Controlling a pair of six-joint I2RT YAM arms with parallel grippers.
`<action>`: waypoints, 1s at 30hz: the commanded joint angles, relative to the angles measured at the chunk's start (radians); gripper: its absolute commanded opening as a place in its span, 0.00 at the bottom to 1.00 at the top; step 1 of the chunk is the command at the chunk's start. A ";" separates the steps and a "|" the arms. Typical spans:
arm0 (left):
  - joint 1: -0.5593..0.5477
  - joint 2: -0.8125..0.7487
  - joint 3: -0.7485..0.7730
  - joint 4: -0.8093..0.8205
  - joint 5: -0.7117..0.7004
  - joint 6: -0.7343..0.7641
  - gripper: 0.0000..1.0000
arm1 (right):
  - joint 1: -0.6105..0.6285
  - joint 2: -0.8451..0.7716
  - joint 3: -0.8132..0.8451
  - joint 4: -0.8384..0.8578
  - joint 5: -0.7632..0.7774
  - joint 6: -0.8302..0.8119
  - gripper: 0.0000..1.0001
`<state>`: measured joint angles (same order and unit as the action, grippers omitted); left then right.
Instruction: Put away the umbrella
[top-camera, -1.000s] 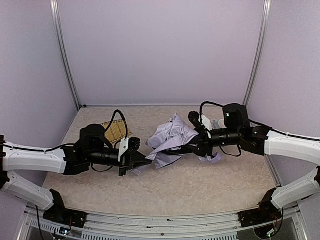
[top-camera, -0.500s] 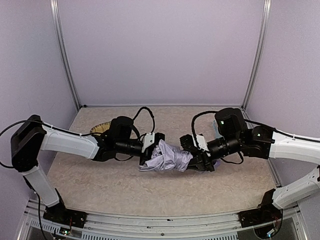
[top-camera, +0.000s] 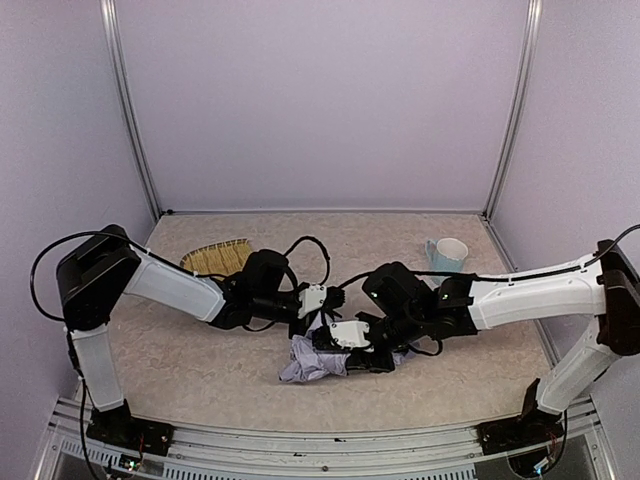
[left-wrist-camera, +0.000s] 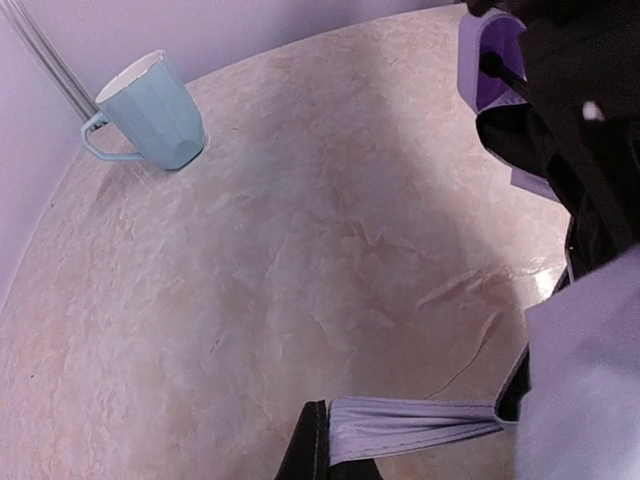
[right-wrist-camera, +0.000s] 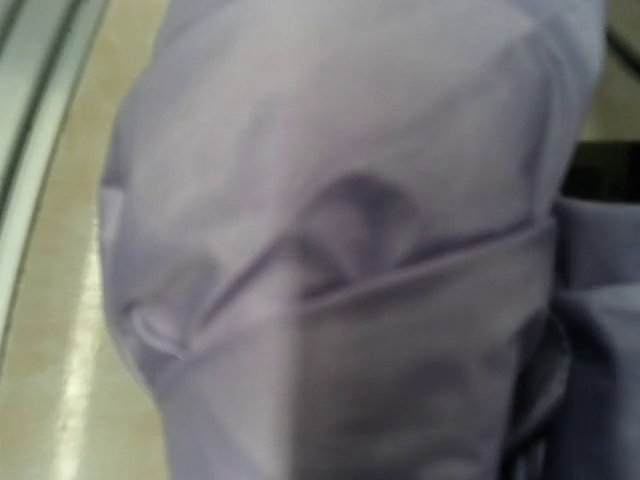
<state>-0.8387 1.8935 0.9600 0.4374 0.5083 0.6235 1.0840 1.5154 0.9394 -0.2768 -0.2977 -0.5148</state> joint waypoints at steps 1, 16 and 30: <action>0.081 0.023 0.044 0.169 -0.300 0.036 0.00 | 0.085 0.125 -0.024 -0.098 -0.281 0.084 0.02; 0.081 0.042 0.000 0.188 -0.421 0.030 0.00 | -0.009 0.230 -0.003 -0.058 -0.246 0.224 0.00; 0.044 -0.169 -0.153 0.087 -0.234 -0.183 0.00 | -0.317 -0.304 -0.222 0.540 0.096 0.589 0.00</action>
<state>-0.7795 1.7947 0.8623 0.5323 0.2726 0.5030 0.8219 1.2743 0.7319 0.0822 -0.3027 -0.0784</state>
